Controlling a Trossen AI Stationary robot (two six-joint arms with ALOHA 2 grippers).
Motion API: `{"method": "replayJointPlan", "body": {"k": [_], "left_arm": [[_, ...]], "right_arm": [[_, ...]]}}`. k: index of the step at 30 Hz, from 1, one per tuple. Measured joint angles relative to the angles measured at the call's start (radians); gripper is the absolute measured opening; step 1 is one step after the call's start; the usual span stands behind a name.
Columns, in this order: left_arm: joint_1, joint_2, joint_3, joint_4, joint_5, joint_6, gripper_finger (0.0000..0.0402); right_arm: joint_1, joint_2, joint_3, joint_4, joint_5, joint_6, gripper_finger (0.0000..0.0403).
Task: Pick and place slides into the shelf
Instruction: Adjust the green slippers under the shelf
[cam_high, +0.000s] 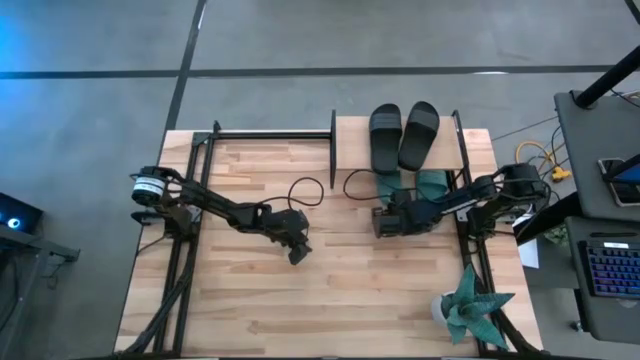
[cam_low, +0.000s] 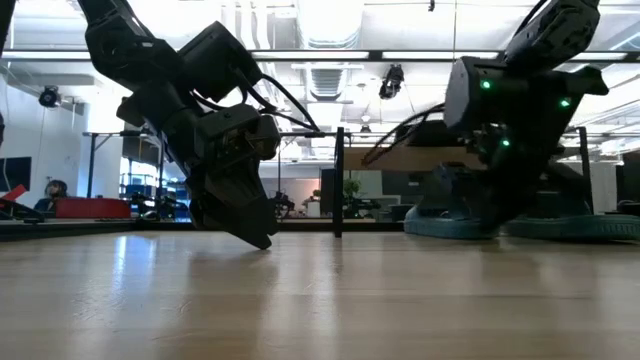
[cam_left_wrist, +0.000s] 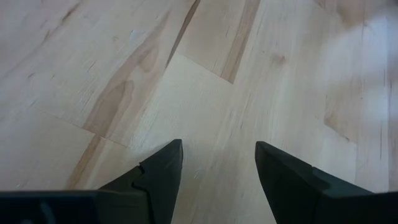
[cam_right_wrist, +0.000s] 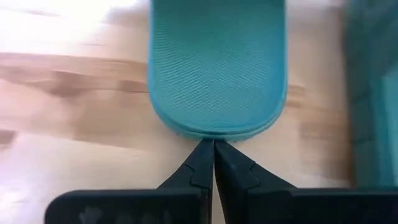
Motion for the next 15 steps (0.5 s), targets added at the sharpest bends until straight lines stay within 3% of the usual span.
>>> {"method": "replayJointPlan", "body": {"k": [8,12,15], "left_arm": [[0.000,0.000,-0.002,0.002,0.000,0.001,0.0191],[-0.002,0.000,-0.003,0.002,0.000,0.001,0.0191],[-0.003,0.000,-0.003,0.002,0.000,0.000,0.0191]], "right_arm": [[-0.001,0.000,0.059,0.022,0.015,-0.101,0.0009],[0.018,-0.017,0.096,-0.013,-0.077,-0.112,0.0009],[0.060,-0.037,0.123,-0.117,-0.158,-0.013,0.0008]]}}
